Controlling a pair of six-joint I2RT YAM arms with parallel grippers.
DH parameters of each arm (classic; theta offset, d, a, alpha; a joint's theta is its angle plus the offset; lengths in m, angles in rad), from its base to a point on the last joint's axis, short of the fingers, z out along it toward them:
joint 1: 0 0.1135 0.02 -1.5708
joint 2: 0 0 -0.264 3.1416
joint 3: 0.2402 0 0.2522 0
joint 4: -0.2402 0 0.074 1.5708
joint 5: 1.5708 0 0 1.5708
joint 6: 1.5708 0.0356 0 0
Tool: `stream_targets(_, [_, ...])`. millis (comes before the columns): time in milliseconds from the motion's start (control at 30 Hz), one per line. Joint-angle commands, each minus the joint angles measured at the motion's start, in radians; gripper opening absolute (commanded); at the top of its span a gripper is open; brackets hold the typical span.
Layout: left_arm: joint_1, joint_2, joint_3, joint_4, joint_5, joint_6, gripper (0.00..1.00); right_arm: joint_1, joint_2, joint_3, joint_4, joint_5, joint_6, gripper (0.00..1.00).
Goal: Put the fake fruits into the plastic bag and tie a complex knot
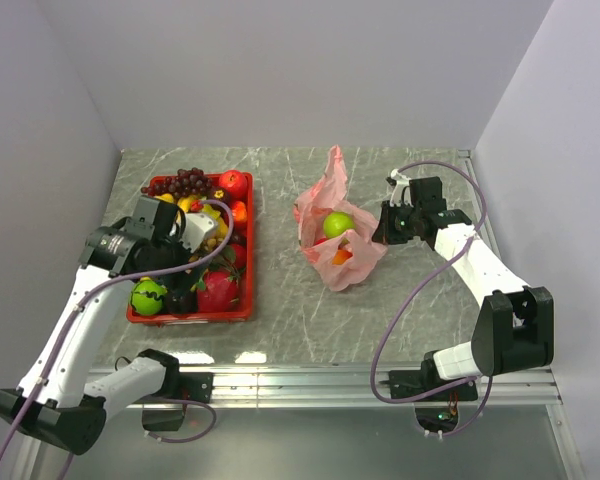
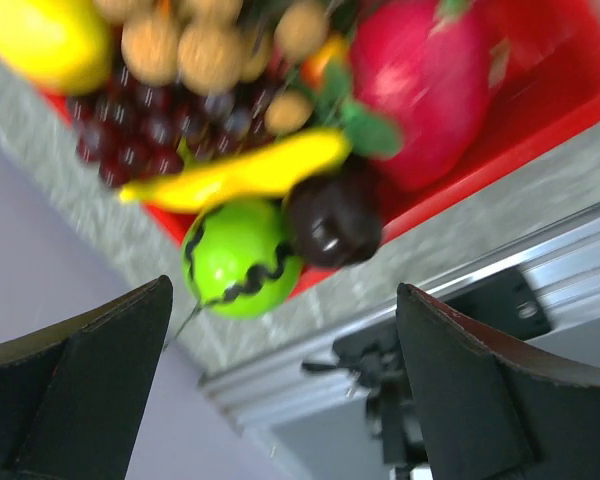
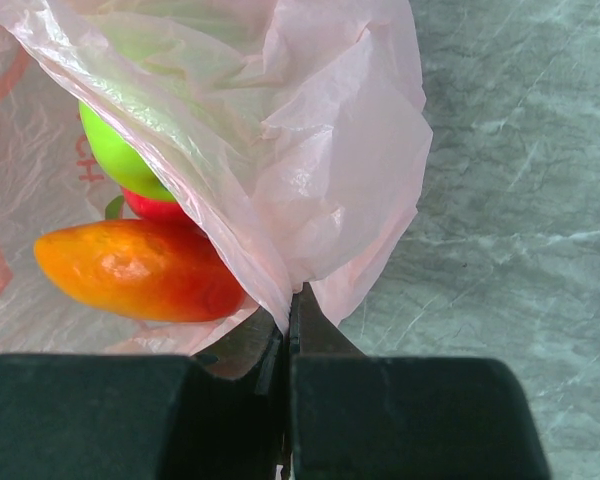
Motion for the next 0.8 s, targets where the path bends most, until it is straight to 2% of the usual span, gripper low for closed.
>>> stream_targets(0, [0.003,0.005,-0.018,-0.078,-0.163,-0.002,0.99,-0.004,-0.011,0.005,-0.005,-0.001,-0.017,0.0])
stream_targets(167, [0.029,0.013,-0.055,-0.083,-0.269,0.125,0.99,-0.004,-0.009,0.01,-0.002,-0.011,-0.025,0.0])
stream_targets(333, [0.087,0.039,-0.11,-0.078,-0.225,0.252,0.99,-0.004,-0.014,0.013,-0.003,-0.005,-0.022,0.0])
stream_targets(533, [0.11,0.099,-0.181,-0.078,-0.144,0.303,0.99,-0.004,-0.034,-0.004,-0.002,0.002,-0.021,0.0])
stream_targets(767, [0.126,0.209,-0.155,-0.071,-0.162,0.338,0.99,-0.004,-0.038,-0.007,-0.007,0.007,-0.016,0.0])
